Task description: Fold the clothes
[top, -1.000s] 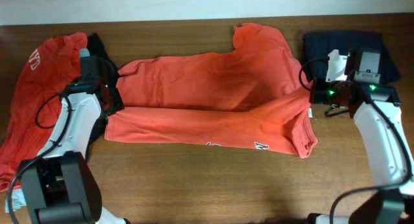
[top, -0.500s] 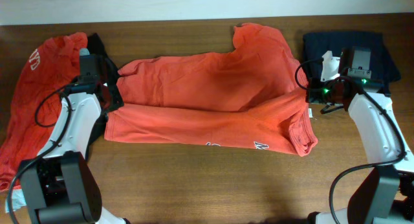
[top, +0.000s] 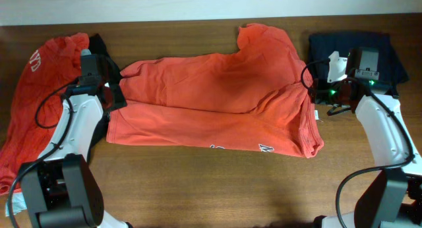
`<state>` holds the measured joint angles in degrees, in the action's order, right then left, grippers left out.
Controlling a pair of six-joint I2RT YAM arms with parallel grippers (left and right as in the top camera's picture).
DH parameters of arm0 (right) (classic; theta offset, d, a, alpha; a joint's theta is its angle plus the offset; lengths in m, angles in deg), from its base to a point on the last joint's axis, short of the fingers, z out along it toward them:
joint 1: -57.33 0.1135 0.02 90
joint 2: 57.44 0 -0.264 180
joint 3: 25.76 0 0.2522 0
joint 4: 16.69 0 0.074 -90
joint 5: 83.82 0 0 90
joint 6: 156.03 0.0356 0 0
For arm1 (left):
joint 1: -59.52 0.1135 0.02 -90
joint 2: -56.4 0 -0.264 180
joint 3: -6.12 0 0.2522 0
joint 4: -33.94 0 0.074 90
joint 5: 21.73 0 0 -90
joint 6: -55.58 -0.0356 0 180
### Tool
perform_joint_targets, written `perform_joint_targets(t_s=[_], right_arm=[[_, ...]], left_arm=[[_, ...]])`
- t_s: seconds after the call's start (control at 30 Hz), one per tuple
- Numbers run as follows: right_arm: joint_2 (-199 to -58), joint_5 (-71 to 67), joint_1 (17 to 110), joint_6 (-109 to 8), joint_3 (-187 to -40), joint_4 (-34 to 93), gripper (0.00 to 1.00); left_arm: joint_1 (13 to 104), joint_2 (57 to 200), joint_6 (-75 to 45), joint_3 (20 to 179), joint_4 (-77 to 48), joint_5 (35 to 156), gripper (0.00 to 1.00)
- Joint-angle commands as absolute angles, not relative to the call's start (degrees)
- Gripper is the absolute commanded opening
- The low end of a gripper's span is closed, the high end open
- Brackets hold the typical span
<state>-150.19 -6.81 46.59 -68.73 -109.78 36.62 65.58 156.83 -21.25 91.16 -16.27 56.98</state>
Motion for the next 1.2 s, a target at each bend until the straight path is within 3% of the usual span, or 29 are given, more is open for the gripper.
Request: perform_joint_targets(t_s=[0.0, 0.3, 0.6, 1.17], right_arm=[[-150.1, -7.2, 46.3, -68.6, -110.0, 35.9, 0.50], [-150.1, -10.8, 46.4, -68.6, -121.1, 43.1, 0.59], [-150.1, -12.9, 46.5, -68.8, -129.6, 47.6, 0.64], [-150.4, -12.9, 49.6, -70.3, -129.6, 50.5, 0.64]], left_arm=[[65.6, 157.2, -21.3, 90.8, -14.9, 56.3, 0.71], [65.6, 157.2, -32.0, 99.9, -17.9, 71.8, 0.76], [65.5, 160.2, -36.2, 110.6, -20.5, 75.6, 0.87], [64.1, 191.9, -39.0, 146.9, -31.0, 76.0, 0.86]])
